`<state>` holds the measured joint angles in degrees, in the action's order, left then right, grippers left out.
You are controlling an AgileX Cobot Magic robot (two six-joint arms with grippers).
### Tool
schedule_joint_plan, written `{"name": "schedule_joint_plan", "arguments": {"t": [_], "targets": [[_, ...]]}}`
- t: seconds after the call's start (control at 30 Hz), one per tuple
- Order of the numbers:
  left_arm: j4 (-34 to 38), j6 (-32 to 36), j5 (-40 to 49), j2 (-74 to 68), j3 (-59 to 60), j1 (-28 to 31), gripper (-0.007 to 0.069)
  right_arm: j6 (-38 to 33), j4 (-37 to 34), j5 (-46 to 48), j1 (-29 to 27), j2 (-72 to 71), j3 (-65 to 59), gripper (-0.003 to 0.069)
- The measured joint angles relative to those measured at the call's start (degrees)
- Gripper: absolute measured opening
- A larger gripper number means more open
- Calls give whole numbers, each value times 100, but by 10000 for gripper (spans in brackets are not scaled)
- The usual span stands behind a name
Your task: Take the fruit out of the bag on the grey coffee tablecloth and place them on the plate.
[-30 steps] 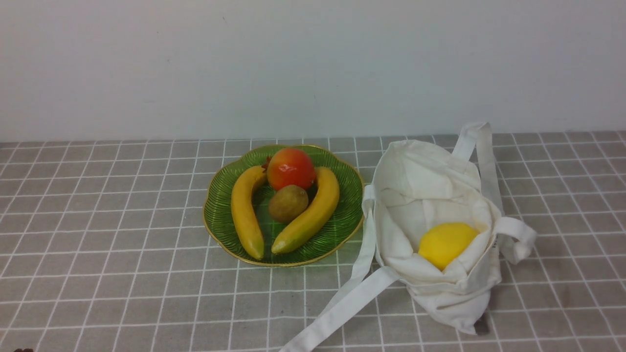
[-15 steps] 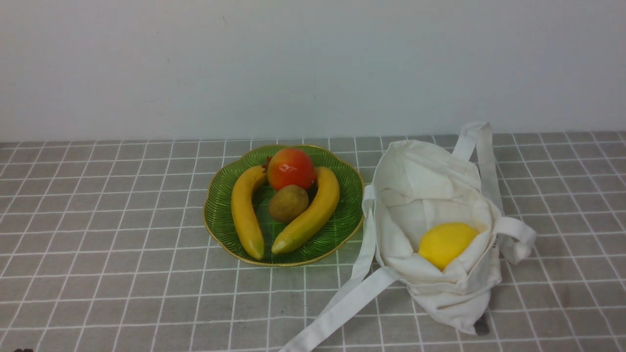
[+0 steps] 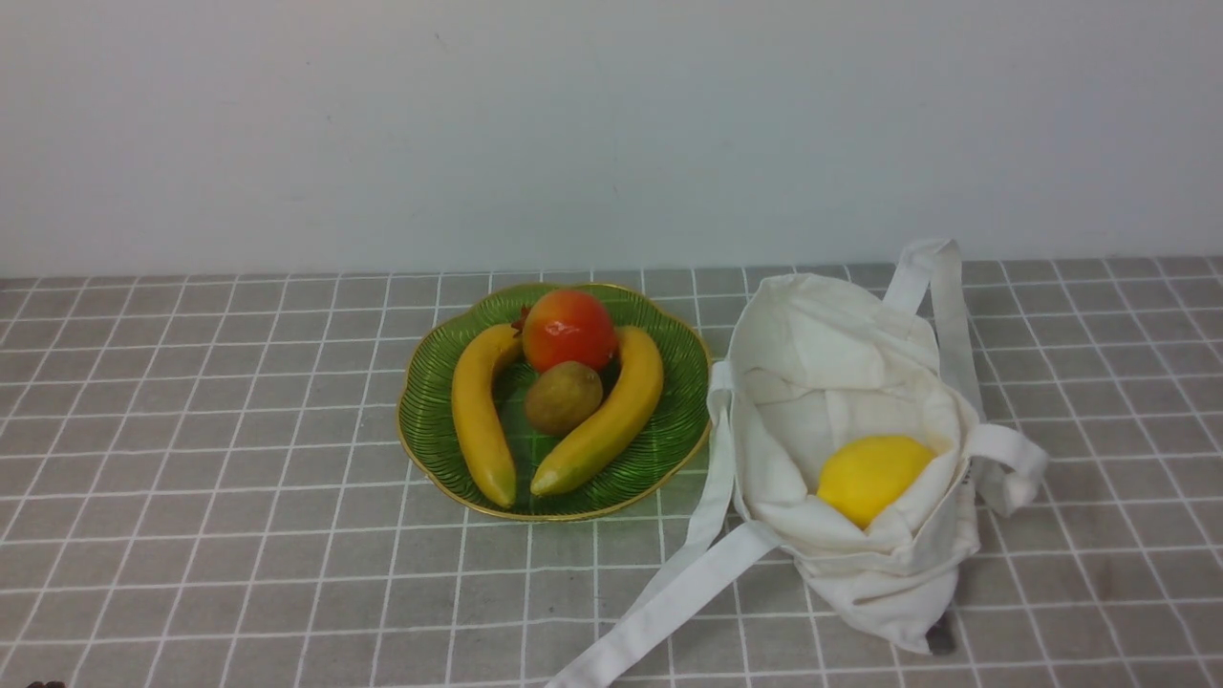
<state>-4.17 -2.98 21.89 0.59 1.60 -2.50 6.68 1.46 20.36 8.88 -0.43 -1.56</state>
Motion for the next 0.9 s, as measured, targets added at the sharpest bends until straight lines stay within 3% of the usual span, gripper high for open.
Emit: {"name": "schedule_joint_plan", "arguments": {"t": [0.9], "targets": [[0,0,0,0,0,0,-7,-82,0,0,0,0,0,-15]]}}
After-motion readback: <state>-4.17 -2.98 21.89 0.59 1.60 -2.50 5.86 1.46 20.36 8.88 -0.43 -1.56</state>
